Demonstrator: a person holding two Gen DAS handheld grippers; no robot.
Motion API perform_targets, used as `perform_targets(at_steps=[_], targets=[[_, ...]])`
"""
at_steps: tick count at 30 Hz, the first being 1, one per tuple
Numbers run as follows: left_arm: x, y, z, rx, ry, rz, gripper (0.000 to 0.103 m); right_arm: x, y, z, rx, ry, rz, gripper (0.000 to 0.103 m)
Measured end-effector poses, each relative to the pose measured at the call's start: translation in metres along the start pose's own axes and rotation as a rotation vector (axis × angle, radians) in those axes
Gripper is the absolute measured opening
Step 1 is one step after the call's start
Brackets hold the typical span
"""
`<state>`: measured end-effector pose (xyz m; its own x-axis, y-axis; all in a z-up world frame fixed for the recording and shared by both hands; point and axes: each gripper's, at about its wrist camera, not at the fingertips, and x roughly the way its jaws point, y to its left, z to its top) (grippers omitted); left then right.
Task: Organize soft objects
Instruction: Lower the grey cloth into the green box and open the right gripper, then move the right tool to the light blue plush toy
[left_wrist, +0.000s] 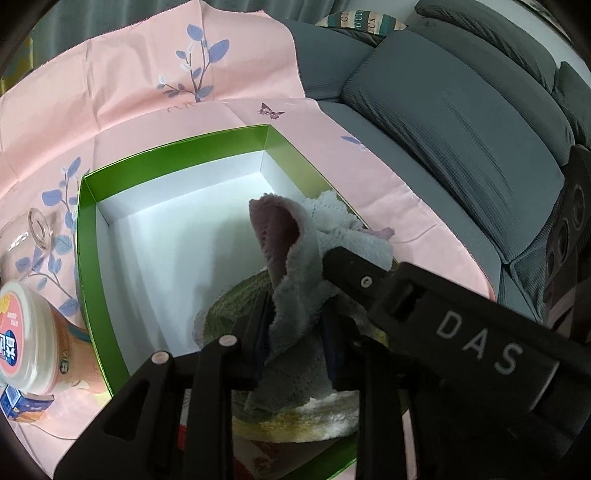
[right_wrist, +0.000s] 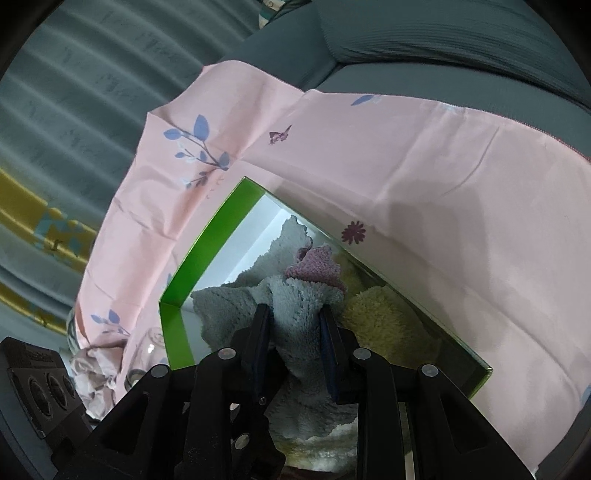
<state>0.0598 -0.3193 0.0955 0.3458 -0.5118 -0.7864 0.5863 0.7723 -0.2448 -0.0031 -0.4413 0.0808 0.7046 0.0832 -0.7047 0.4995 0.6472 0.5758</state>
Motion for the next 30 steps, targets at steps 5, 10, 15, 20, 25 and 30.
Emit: perform_targets(at_steps=[5, 10, 15, 20, 25, 30], targets=[[-0.022, 0.001, -0.002, 0.010, -0.058, 0.012, 0.043, -0.017, 0.014, -0.002, -0.063, -0.053, 0.002, 0.040], [-0.061, 0.009, -0.007, 0.008, -0.137, 0.010, 0.069, -0.042, 0.028, -0.007, -0.116, -0.157, 0.028, 0.069], [-0.106, 0.025, -0.017, -0.027, -0.218, 0.017, 0.084, -0.061, 0.045, -0.016, -0.165, -0.214, 0.068, 0.084], [-0.146, 0.051, -0.033, -0.081, -0.279, 0.017, 0.086, -0.078, 0.069, -0.028, -0.246, -0.254, 0.096, 0.088], [-0.182, 0.089, -0.060, -0.166, -0.312, 0.055, 0.087, -0.085, 0.093, -0.041, -0.323, -0.264, 0.112, 0.094], [-0.213, 0.138, -0.093, -0.280, -0.312, 0.131, 0.087, -0.090, 0.115, -0.056, -0.400, -0.270, 0.108, 0.094]])
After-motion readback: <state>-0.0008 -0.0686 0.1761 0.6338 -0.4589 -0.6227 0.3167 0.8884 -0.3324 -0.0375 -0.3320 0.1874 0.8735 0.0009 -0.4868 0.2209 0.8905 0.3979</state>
